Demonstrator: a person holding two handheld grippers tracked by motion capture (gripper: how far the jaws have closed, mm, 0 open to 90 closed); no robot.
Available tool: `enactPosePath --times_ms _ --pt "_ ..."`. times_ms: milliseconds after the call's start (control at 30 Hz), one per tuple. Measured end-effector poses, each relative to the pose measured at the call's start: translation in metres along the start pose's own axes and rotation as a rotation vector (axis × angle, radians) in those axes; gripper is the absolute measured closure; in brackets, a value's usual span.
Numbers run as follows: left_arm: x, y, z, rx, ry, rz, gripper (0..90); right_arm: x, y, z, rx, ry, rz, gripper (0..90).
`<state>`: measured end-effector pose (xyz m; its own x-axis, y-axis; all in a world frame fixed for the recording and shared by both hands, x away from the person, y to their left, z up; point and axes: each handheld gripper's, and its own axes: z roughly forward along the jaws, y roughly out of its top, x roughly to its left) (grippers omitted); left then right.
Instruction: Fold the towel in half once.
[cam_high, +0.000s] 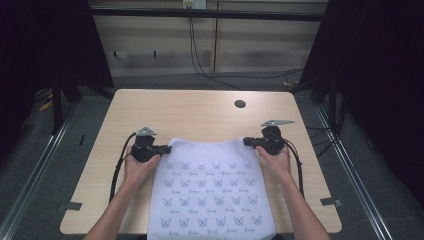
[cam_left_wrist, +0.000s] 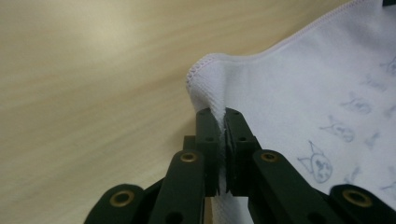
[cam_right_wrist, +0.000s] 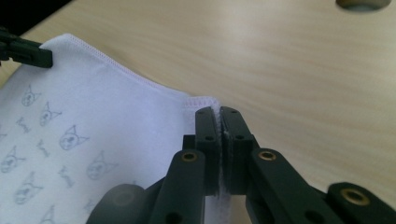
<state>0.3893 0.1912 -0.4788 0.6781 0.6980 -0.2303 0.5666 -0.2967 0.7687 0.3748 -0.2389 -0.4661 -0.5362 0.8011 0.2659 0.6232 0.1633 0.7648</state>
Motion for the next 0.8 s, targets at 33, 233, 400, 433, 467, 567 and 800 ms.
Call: enactPosePath --times_ms 33,233,400,433,467,567,800 --pt "0.000 0.004 -0.006 -0.020 -0.003 0.006 86.5 0.000 0.003 -0.004 -0.016 0.004 0.003 86.8" --pt "0.000 0.035 -0.034 -0.132 -0.010 0.001 86.5 0.001 0.036 -0.033 -0.114 0.021 0.005 86.9" --pt "-0.002 0.056 -0.061 -0.220 -0.008 0.006 86.5 0.009 0.068 -0.059 -0.189 0.029 -0.019 87.0" --pt "-0.001 0.063 -0.066 -0.233 -0.013 0.001 86.5 0.010 0.075 -0.063 -0.201 0.029 -0.027 87.0" --pt "0.000 0.072 -0.071 -0.247 -0.003 0.011 86.5 0.011 0.085 -0.068 -0.218 0.024 -0.038 87.0" --pt "0.000 0.097 -0.083 -0.280 0.014 0.034 86.4 0.011 0.107 -0.079 -0.267 0.026 -0.037 87.1" --pt "0.006 0.144 -0.105 -0.408 -0.002 -0.005 86.3 0.016 0.176 -0.101 -0.319 -0.021 -0.085 87.2"
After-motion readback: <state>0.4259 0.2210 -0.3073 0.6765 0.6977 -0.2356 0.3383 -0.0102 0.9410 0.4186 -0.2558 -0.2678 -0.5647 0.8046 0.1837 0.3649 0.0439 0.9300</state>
